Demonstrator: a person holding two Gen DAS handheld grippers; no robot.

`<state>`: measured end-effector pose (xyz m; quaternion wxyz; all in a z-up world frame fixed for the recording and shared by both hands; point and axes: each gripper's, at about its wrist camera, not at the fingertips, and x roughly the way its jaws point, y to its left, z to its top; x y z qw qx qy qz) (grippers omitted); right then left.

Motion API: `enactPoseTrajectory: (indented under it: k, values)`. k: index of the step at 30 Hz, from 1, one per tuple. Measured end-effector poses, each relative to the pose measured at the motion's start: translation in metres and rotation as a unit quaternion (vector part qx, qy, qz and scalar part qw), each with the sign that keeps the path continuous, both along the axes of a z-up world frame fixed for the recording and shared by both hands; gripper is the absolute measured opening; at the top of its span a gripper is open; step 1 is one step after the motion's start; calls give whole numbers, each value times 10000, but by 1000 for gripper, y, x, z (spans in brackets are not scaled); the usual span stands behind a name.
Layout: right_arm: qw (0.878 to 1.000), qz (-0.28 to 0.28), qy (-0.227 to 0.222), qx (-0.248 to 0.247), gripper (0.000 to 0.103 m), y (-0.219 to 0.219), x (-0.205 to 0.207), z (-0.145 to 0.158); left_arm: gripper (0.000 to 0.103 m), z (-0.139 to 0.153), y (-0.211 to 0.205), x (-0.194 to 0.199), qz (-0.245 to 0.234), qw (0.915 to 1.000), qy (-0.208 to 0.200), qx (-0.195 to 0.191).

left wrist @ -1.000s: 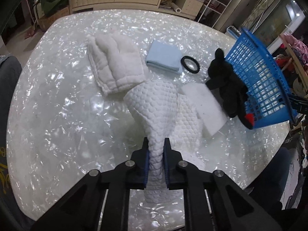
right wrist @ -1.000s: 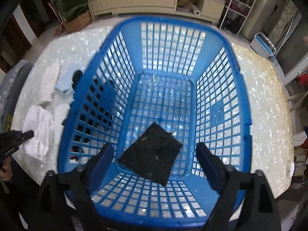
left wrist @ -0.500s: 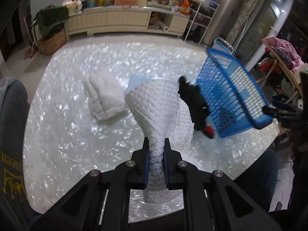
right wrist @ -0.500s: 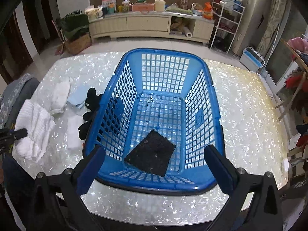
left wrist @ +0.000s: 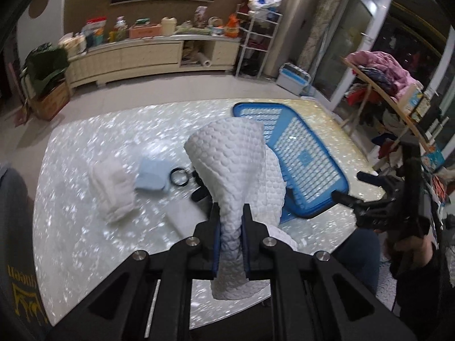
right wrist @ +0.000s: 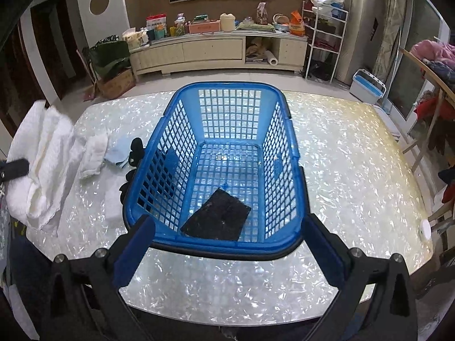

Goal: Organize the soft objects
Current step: 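Lift the white knit cloth with the left gripper and drop it into the basket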

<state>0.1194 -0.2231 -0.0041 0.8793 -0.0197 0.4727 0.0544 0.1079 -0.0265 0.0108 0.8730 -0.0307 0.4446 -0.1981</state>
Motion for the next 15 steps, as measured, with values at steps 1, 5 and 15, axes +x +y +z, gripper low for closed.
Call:
enactPoseTrajectory:
  k: [1, 5, 15]
  values:
    - [10000, -8, -21, 10, 103, -2, -1, 1, 11, 4, -8, 3, -75, 10000, -32, 1]
    - [9999, -41, -24, 114, 103, -13, 1, -1, 11, 12, -33, 14, -314, 9995, -40, -58]
    - [9991, -250, 109, 322, 103, -44, 17, -14, 11, 18, -114, 55, -986, 9951, 44, -11]
